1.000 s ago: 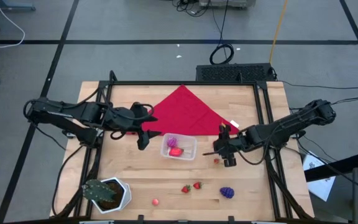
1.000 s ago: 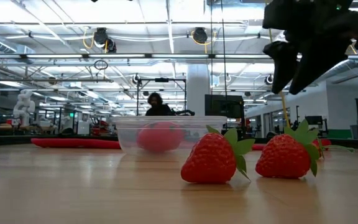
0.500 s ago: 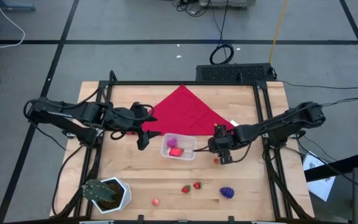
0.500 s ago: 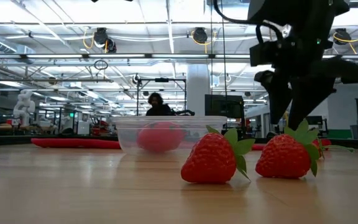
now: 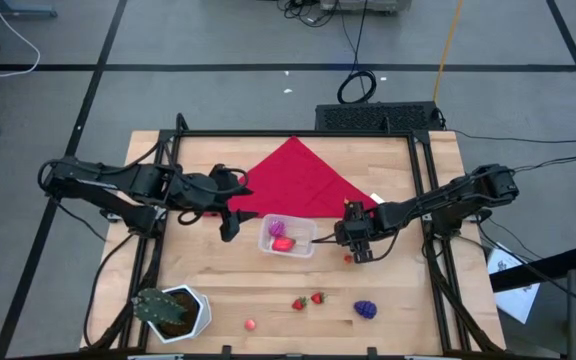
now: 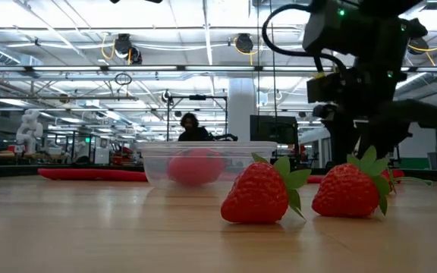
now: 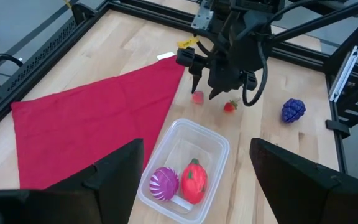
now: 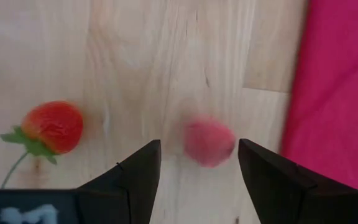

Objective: Pick and placing Produce into tupperware
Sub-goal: Put the top pink peach in the transparent bin

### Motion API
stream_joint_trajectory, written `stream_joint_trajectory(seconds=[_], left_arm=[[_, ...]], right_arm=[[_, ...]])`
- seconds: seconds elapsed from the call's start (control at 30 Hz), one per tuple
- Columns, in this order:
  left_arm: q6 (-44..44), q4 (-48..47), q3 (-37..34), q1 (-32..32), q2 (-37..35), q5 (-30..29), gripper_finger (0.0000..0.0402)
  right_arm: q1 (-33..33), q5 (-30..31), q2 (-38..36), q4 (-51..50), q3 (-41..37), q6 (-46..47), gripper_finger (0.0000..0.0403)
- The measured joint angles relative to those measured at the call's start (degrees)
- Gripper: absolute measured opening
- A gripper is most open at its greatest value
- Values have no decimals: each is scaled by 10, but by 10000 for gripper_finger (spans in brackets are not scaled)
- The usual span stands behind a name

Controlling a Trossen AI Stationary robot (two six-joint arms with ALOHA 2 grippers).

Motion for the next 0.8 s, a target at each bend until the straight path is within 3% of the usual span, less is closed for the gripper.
stream_joint_trajectory(seconds=[0.8], left_arm=[[-1,0,0,0,0,0,296]], right_arm=[[0,2,0,48,-22,6,198]])
